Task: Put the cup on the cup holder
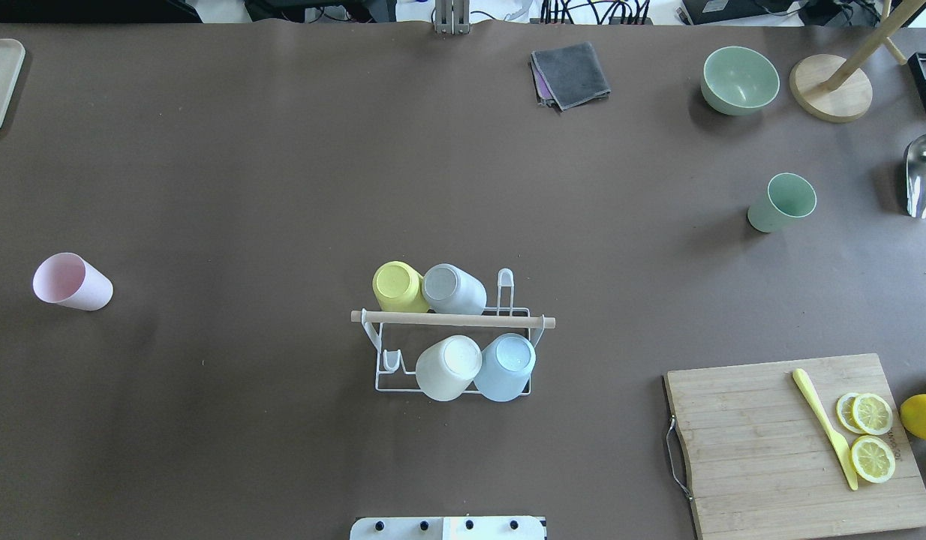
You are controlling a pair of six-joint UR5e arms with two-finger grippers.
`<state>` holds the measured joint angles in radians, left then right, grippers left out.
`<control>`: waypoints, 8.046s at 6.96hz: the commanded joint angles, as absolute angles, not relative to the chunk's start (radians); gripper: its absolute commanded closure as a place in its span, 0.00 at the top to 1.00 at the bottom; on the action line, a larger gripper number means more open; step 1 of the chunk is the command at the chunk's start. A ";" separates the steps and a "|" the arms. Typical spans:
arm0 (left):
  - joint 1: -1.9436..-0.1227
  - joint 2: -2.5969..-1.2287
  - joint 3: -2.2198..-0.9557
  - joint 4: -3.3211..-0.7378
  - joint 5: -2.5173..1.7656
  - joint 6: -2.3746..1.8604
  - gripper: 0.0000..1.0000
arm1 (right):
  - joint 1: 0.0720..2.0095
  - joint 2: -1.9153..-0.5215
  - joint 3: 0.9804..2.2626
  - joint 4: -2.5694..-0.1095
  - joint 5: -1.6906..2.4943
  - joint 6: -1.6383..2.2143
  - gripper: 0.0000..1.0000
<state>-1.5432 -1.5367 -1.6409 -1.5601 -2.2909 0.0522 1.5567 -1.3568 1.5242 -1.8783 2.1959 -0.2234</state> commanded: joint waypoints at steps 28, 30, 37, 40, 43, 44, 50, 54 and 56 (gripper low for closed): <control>-0.985 -2.131 -1.208 -1.046 -2.265 0.094 0.98 | 0.805 -0.788 1.049 -2.109 1.578 -0.702 1.00; -0.983 -2.131 -1.190 -1.036 -2.269 0.095 0.98 | 0.805 -0.837 1.109 -2.114 1.578 -0.703 1.00; -0.957 -2.152 -1.098 -0.910 -2.293 0.237 0.98 | 0.787 -0.882 1.132 -2.109 1.551 -0.701 1.00; -0.957 -2.152 -1.081 -0.901 -2.292 0.252 0.41 | 0.784 -0.893 1.134 -2.106 1.536 -0.701 1.00; -0.962 -2.154 -1.094 -0.832 -2.292 0.280 0.00 | 0.784 -0.938 1.182 -2.106 1.526 -0.701 1.00; -0.975 -2.155 -1.123 -0.771 -2.292 0.337 0.00 | 0.781 -0.949 1.198 -2.106 1.526 -0.701 0.98; -1.068 -2.155 -1.717 -0.614 -2.286 0.273 0.00 | 0.785 -0.959 1.203 -2.105 1.525 -0.701 0.92; -1.097 -2.134 -1.979 -0.989 -2.328 0.102 0.00 | 0.782 -1.011 1.259 -2.103 1.509 -0.699 0.90; -1.083 -2.080 -1.968 -1.452 -2.327 -0.117 0.00 | 0.781 -1.017 1.267 -2.103 1.484 -0.703 0.02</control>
